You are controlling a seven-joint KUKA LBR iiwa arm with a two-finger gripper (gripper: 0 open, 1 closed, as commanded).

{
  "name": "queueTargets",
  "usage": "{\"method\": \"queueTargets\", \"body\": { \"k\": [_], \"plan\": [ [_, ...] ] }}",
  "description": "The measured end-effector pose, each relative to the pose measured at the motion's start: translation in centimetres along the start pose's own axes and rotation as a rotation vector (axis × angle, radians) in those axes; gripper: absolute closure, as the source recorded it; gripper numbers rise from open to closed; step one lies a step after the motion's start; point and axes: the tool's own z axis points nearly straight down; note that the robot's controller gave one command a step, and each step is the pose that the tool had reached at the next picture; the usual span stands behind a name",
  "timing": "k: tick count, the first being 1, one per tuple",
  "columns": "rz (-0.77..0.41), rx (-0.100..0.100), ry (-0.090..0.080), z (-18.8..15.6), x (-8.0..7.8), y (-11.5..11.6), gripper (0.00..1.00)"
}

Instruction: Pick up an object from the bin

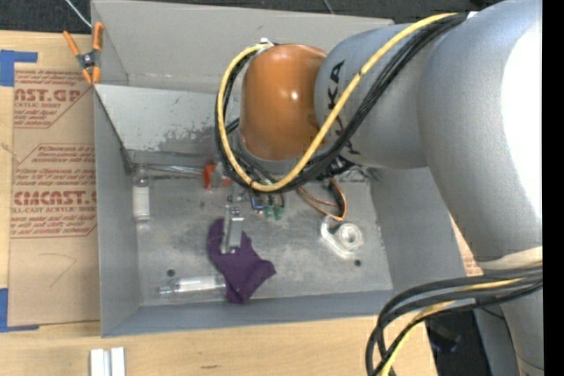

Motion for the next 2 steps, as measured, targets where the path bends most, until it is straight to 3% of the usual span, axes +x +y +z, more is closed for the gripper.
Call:
{"method": "queueTargets", "body": {
  "k": [1,2],
  "plan": [
    [0.002,-0.001,-0.007,-0.5,-0.2,-0.1,0.0],
    [-0.106,0.0,-0.002,5.8,5.4,-2.2,0.0]
  ]
}}
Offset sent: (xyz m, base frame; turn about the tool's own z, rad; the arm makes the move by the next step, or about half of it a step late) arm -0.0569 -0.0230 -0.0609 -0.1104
